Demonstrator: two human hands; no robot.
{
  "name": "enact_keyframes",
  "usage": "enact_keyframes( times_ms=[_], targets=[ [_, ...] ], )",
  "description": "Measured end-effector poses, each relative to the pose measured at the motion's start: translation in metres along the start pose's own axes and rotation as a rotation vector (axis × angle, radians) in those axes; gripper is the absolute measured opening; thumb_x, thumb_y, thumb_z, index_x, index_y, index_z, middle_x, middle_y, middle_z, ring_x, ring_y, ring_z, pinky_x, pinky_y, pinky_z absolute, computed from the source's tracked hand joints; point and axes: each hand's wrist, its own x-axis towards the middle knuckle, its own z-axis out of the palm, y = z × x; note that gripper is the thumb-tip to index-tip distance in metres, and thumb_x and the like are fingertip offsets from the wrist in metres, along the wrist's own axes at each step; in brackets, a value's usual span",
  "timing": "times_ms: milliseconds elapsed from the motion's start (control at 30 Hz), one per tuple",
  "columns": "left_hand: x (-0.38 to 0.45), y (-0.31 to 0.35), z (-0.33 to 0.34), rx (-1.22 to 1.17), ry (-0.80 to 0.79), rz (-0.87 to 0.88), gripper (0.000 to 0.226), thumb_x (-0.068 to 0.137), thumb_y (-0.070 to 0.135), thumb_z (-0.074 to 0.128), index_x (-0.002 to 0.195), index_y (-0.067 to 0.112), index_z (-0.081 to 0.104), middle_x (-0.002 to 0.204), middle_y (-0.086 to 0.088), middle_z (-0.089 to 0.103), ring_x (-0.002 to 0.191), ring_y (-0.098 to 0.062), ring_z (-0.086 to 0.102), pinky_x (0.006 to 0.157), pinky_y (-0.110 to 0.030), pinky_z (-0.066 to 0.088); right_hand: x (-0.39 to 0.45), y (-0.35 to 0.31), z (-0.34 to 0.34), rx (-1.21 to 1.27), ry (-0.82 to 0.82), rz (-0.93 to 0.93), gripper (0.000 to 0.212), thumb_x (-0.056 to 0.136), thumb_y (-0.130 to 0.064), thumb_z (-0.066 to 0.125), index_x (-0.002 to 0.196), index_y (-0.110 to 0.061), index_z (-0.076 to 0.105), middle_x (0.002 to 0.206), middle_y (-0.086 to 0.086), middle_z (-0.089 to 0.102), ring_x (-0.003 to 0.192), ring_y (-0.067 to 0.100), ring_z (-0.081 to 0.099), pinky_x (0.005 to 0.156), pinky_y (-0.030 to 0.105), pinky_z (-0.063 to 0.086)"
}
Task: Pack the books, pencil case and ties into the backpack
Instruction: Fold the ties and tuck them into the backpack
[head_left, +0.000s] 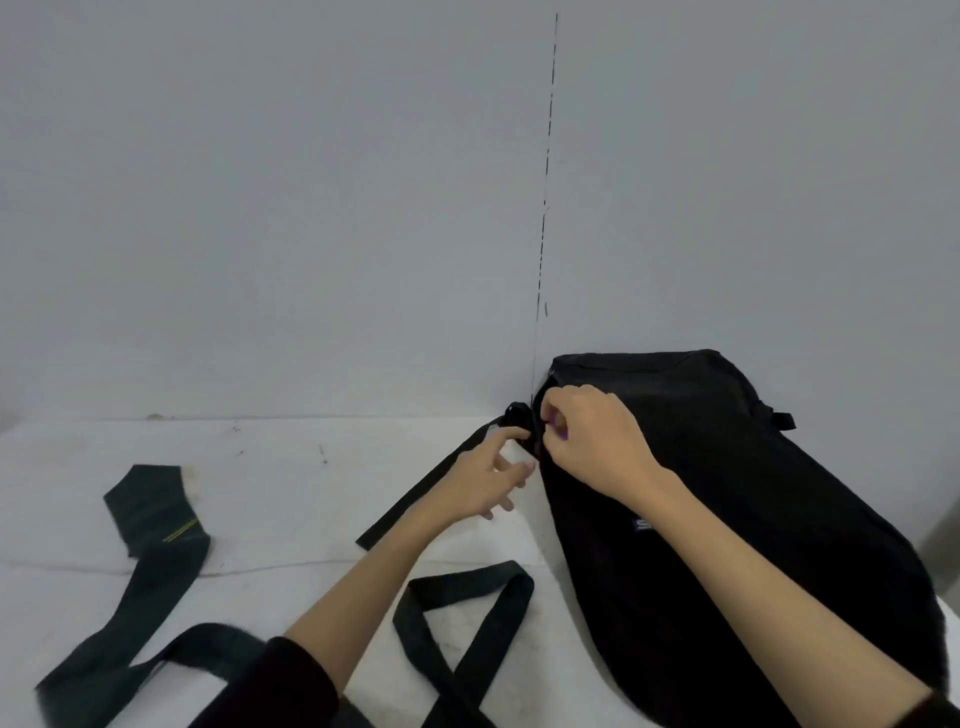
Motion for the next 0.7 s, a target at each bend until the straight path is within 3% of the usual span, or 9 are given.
enact_keyframes(
  times_ms=[133, 200, 300, 367, 500, 567, 633, 700],
  targets=[
    [-0.051, -0.051, -0.034, 0.113, -0.017, -0.103, 0.025, 0.095, 0.033, 0.050, 0.119, 0.029, 0.052, 0.095, 0.003, 0.064, 0.083, -0.014, 0.062, 0.066, -0.019, 0.046, -0.018, -0.050, 0.042, 0.200, -0.265, -0.059, 0.013, 0.088, -0.023, 0.052, 0.094, -0.016, 0.061, 0.084, -0.002, 0.062, 0.080, 0.015, 0.053, 0.067, 0.028, 0.040],
    [-0.081, -0.076, -0.045, 0.249, -0.057, -0.142, 0.024, 0.093, 0.033, 0.054, 0.117, 0.029, 0.055, 0.096, 0.006, 0.061, 0.089, -0.013, 0.059, 0.072, -0.016, 0.043, -0.027, -0.069, 0.069, 0.226, -0.470, -0.113, 0.018, 0.087, -0.021, 0.053, 0.103, -0.018, 0.060, 0.094, -0.001, 0.060, 0.086, 0.016, 0.051, 0.072, 0.029, 0.042],
    [-0.124, -0.102, -0.053, 0.315, -0.116, -0.211, 0.034, 0.090, 0.032, 0.061, 0.122, 0.031, 0.053, 0.106, 0.011, 0.054, 0.097, -0.006, 0.053, 0.074, -0.006, 0.038, -0.038, -0.089, 0.101, 0.188, -0.771, -0.240, 0.049, 0.084, -0.007, 0.053, 0.129, -0.023, 0.047, 0.117, 0.000, 0.047, 0.097, 0.021, 0.051, 0.078, 0.034, 0.047],
    [-0.146, -0.117, -0.059, 0.366, -0.155, -0.243, 0.042, 0.086, 0.031, 0.066, 0.124, 0.034, 0.050, 0.114, 0.011, 0.049, 0.105, -0.006, 0.047, 0.083, -0.010, 0.039, -0.042, -0.100, 0.115, 0.133, -0.864, -0.290, 0.050, 0.083, -0.002, 0.052, 0.129, -0.021, 0.047, 0.120, 0.001, 0.044, 0.098, 0.021, 0.050, 0.076, 0.032, 0.047],
    [-0.174, -0.141, -0.078, 0.466, -0.156, -0.299, 0.053, 0.079, 0.036, 0.071, 0.126, 0.039, 0.047, 0.126, 0.012, 0.042, 0.114, -0.008, 0.040, 0.100, -0.027, 0.035, -0.036, -0.106, 0.127, 0.238, -0.778, -0.214, 0.018, 0.080, 0.001, 0.049, 0.088, -0.012, 0.058, 0.100, 0.005, 0.057, 0.082, 0.016, 0.051, 0.069, 0.030, 0.047],
    [-0.183, -0.151, -0.093, 0.583, -0.108, -0.329, 0.053, 0.079, 0.043, 0.069, 0.127, 0.041, 0.046, 0.126, 0.014, 0.040, 0.116, -0.009, 0.037, 0.104, -0.032, 0.027, -0.025, -0.110, 0.129, 0.391, -0.641, -0.164, 0.014, 0.078, 0.002, 0.048, 0.081, -0.007, 0.058, 0.088, 0.005, 0.059, 0.074, 0.014, 0.051, 0.068, 0.032, 0.049],
    [-0.189, -0.161, -0.108, 0.725, -0.069, -0.380, 0.044, 0.081, 0.047, 0.064, 0.123, 0.039, 0.049, 0.115, 0.015, 0.044, 0.112, -0.008, 0.041, 0.104, -0.035, 0.024, -0.009, -0.120, 0.127, 0.545, -0.452, -0.075, 0.015, 0.079, 0.003, 0.049, 0.079, -0.007, 0.059, 0.083, 0.003, 0.059, 0.067, 0.010, 0.049, 0.062, 0.027, 0.046],
    [-0.190, -0.165, -0.123, 0.779, -0.041, -0.381, 0.023, 0.084, 0.048, 0.060, 0.103, 0.037, 0.055, 0.096, 0.017, 0.049, 0.094, -0.003, 0.047, 0.096, -0.030, 0.028, 0.008, -0.131, 0.124, 0.657, -0.285, 0.053, 0.020, 0.081, 0.006, 0.049, 0.080, -0.010, 0.059, 0.082, 0.000, 0.059, 0.065, 0.008, 0.050, 0.057, 0.017, 0.042]
  ],
)
